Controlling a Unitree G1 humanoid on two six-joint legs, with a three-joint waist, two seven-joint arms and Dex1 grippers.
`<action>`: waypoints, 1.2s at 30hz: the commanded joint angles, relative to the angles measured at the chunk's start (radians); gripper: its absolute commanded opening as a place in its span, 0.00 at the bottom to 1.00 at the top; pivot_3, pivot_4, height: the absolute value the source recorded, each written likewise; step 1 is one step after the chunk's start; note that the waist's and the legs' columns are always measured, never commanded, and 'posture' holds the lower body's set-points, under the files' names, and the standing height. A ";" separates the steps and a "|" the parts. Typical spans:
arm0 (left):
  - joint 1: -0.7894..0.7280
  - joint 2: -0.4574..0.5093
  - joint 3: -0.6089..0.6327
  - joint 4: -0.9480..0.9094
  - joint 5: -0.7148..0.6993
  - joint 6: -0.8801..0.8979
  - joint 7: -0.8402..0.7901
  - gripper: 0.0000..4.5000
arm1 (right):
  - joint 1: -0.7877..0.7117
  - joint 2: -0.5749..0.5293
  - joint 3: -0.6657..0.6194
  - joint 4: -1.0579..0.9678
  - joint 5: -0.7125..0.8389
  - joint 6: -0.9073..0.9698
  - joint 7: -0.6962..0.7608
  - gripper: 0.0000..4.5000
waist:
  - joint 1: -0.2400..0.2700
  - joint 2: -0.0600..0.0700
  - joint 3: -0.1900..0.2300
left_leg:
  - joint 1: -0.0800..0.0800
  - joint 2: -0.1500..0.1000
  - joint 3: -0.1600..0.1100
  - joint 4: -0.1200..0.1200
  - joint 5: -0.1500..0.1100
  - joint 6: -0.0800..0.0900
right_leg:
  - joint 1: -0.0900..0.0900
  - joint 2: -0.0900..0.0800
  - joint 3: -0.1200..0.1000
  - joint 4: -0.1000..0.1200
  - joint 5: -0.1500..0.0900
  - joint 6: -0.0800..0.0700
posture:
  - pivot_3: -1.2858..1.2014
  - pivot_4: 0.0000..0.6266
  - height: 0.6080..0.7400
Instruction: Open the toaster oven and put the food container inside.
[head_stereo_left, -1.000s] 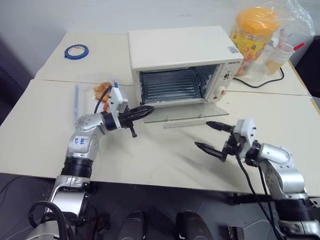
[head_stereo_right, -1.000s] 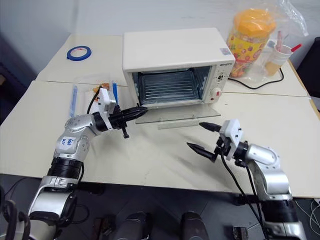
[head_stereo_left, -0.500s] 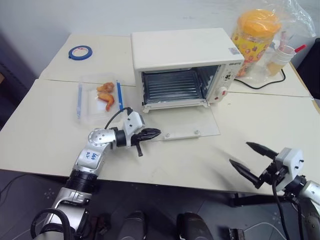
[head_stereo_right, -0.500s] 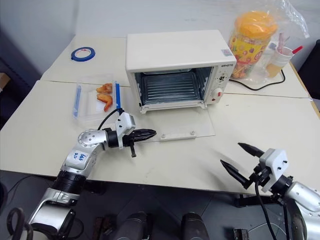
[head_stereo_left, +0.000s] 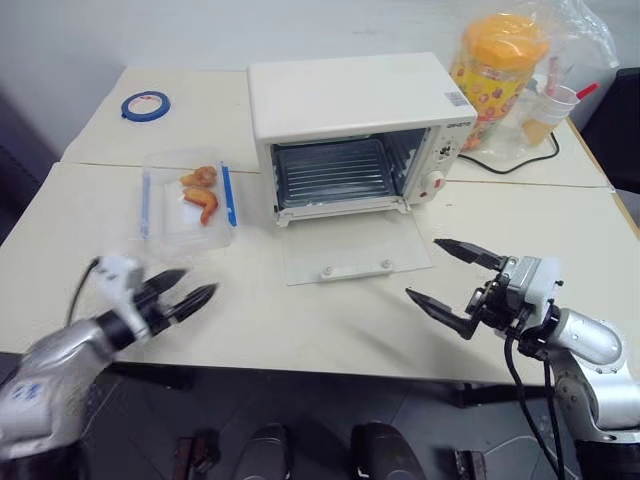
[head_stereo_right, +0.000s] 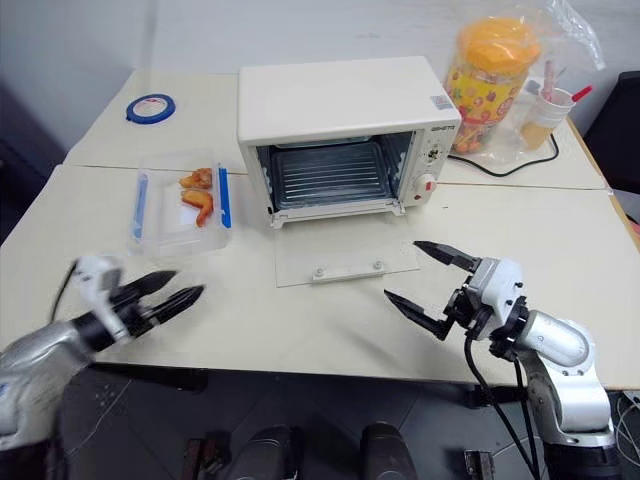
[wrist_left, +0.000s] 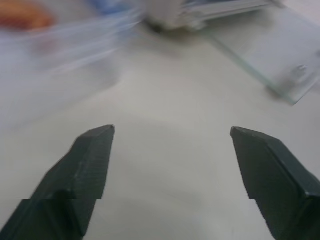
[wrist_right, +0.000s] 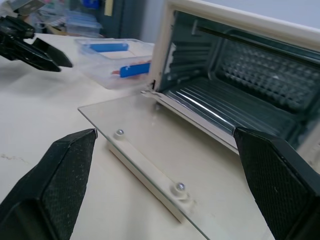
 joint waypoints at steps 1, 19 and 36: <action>0.119 -0.041 0.179 -0.092 -0.105 0.026 0.052 1.00 | -0.041 0.016 0.030 -0.026 0.015 -0.039 0.022 1.00 | 0.015 0.000 0.000 | 0.000 0.000 0.000 0.001 0.000 0.000 | 0.001 0.000 0.000 0.000 0.000 0.000 | 0.52 0.24 1.00; -0.208 -0.171 0.070 -0.204 -0.805 0.256 1.237 1.00 | -0.068 0.002 0.050 0.052 0.025 -0.070 0.106 1.00 | 0.027 -0.003 -0.002 | 0.001 -0.001 -0.001 0.001 -0.001 0.000 | 0.002 0.000 0.001 0.000 0.001 -0.001 | 0.52 0.24 1.00; -0.654 -0.293 -0.181 0.158 -0.890 -0.069 1.953 1.00 | 0.013 0.001 0.053 -0.041 0.017 -0.043 0.053 1.00 | 0.045 -0.005 -0.002 | 0.001 -0.001 0.001 0.004 0.000 -0.001 | 0.001 0.007 0.001 0.000 0.001 0.000 | 0.52 0.24 1.00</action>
